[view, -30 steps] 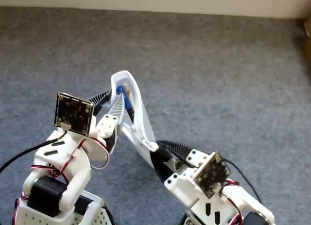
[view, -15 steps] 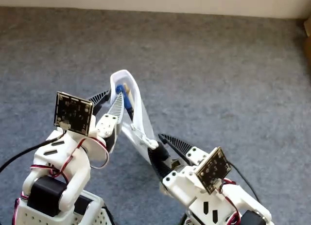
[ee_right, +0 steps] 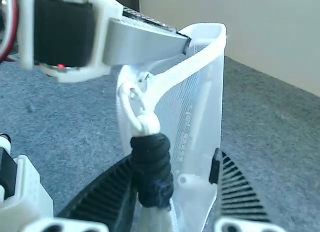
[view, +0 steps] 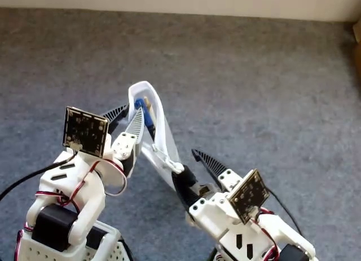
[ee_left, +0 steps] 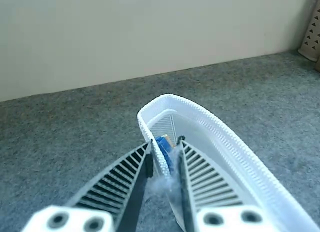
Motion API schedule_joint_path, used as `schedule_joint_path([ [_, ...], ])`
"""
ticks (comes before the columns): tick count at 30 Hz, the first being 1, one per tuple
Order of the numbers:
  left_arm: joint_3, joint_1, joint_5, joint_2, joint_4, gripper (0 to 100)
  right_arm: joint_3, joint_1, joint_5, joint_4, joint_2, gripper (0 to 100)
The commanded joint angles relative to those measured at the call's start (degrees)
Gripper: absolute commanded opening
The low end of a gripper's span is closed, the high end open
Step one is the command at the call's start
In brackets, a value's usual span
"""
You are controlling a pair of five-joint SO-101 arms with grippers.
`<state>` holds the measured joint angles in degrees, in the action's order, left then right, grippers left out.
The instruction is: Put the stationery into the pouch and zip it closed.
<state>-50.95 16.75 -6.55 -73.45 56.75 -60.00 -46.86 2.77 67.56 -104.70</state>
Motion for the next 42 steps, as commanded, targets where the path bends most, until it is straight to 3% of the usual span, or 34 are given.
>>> schedule_joint_path([
  [1,-2.33,0.84,0.79,1.01,1.49,9,0.22,0.84,-0.79,0.04,-0.66,19.8],
  [19,-2.33,0.84,0.88,1.01,1.49,9,0.31,0.75,-3.08,-1.71,-0.66,20.4],
  [24,-2.33,0.84,0.88,1.01,1.49,9,0.31,0.75,-4.22,-1.63,-0.66,27.2],
  [33,-2.33,0.57,0.88,1.01,1.58,9,1.19,0.66,-3.96,0.57,-0.66,27.4],
  [39,-2.33,0.75,0.88,1.01,1.49,9,9.71,-7.34,-3.96,6.81,-0.66,27.4],
  [42,-2.33,0.75,0.88,1.01,1.58,9,9.27,-7.6,-3.96,5.49,-0.66,27.4],
])
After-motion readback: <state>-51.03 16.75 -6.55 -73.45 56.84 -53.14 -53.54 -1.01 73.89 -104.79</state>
